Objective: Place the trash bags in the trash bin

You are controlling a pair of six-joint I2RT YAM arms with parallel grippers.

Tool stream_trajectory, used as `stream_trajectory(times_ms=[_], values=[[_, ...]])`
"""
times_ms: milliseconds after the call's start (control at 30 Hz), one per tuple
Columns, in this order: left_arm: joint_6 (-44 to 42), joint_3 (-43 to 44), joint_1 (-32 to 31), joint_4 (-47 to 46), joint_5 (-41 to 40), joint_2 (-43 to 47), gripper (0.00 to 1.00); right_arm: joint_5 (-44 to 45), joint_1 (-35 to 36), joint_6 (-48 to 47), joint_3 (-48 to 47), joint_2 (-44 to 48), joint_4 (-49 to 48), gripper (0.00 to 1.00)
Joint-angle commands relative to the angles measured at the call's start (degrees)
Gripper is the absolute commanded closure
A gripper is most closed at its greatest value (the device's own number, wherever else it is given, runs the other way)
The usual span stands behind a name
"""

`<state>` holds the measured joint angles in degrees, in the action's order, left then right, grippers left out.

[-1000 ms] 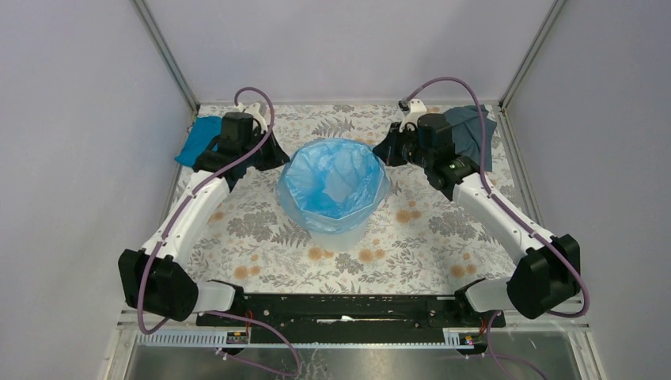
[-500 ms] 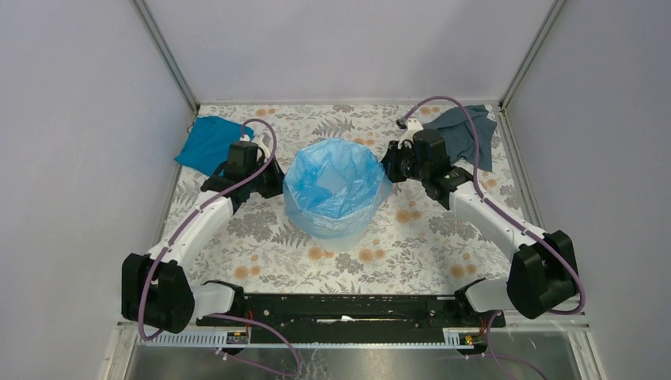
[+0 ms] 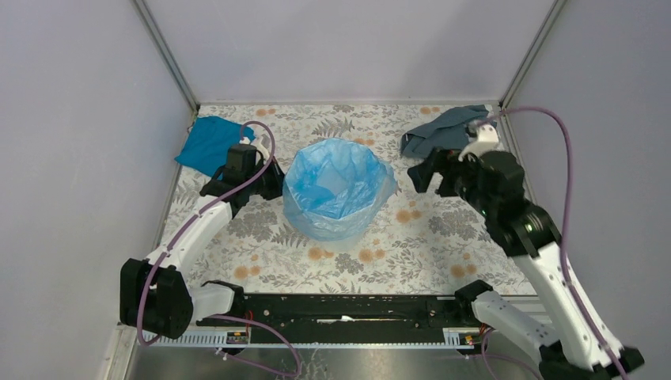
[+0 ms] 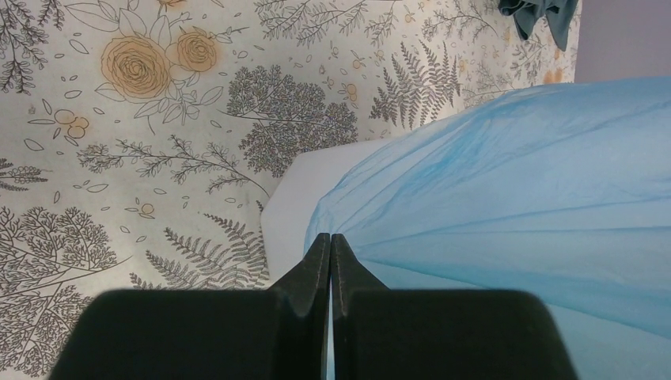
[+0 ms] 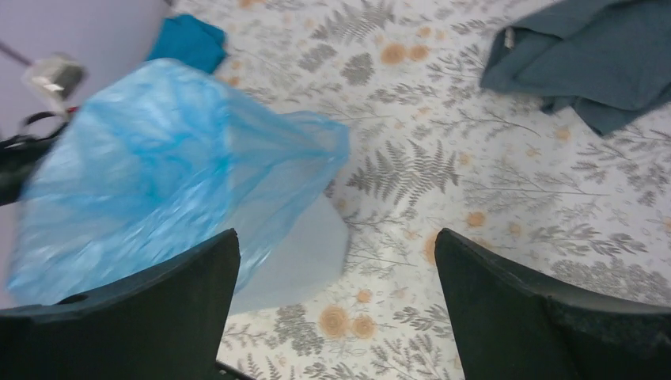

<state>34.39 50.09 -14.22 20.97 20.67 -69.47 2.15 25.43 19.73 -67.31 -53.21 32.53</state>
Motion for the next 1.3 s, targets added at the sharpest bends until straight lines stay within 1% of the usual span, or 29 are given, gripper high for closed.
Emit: stream_trajectory(times_ms=[0,67,100,233,300,333,367,433,467,533,600,633,700,733,767,833,900,1033,1200,1267], values=[[0.1,-0.2,0.3,-2.7,2.0,1.2,1.00,-11.9,-0.2,9.2,8.2,8.8,-7.7,0.00],[0.2,-0.2,0.3,-2.7,1.8,1.3,1.00,-20.1,-0.3,15.1,13.7,11.2,-18.0,0.00],[0.3,-0.2,0.3,-2.6,1.8,1.4,1.00,-22.0,-0.3,18.1,15.8,11.6,-21.3,0.00],[0.5,-0.1,0.3,-2.1,2.0,2.3,1.00,-25.5,-0.3,22.9,19.6,10.3,-26.9,0.00],[0.5,-0.2,0.3,-2.0,2.0,2.5,1.00,-27.2,-0.2,25.4,21.7,9.6,-30.0,0.03],[0.6,-0.2,0.3,-1.9,2.3,2.4,1.00,-28.0,-0.3,26.4,22.3,9.2,-31.5,0.05],[0.7,-0.2,0.3,-1.9,2.5,2.4,1.00,-28.5,-0.2,27.1,22.9,8.9,-33.1,0.10],[1.2,-0.5,0.3,-2.4,2.9,2.4,1.00,-29.3,-0.2,29.4,24.7,8.8,-37.5,0.29],[1.4,-0.9,0.3,-2.9,3.1,2.5,1.00,-29.6,-0.3,30.6,25.8,8.9,-39.9,0.37],[1.6,-1.2,0.3,-3.4,3.2,2.4,1.00,-30.3,-0.2,32.5,27.3,8.7,-44.0,0.43],[1.7,-1.3,0.3,-3.5,3.3,2.4,1.00,-30.6,-0.3,33.7,28.4,8.4,-46.6,0.44],[1.6,-1.3,0.3,-3.6,3.3,2.3,1.00,-30.7,-0.3,34.3,29.1,8.2,-47.9,0.46],[1.7,-1.4,0.3,-3.7,2.9,2.3,1.00,-30.5,-0.2,34.9,29.9,7.5,-49.1,0.57],[1.8,-1.4,0.3,-3.7,2.9,2.3,1.00,-30.6,-0.2,34.9,30.2,7.1,-49.5,0.65],[1.9,-1.4,0.3,-3.7,2.8,2.4,1.00,-30.7,-0.2,34.9,30.2,6.8,-49.4,0.72],[1.7,-1.3,0.2,-3.5,2.5,2.6,1.00,-30.9,-0.3,34.5,30.2,6.8,-48.3,0.82],[1.4,-1.2,0.2,-3.0,2.1,3.0,1.00,-30.4,-0.2,33.8,31.0,8.4,-46.8,0.85],[0.9,-1.0,0.2,-2.7,1.6,3.0,1.00,-29.1,-0.3,29.8,31.9,11.3,-41.4,0.85],[-0.1,-0.2,0.2,-1.9,1.1,2.0,1.00,-28.7,-0.3,27.2,31.9,12.2,-39.2,0.91],[-0.1,-0.2,0.2,-1.8,1.2,2.0,1.00,-28.1,-0.3,25.4,31.8,12.1,-37.3,0.95]])
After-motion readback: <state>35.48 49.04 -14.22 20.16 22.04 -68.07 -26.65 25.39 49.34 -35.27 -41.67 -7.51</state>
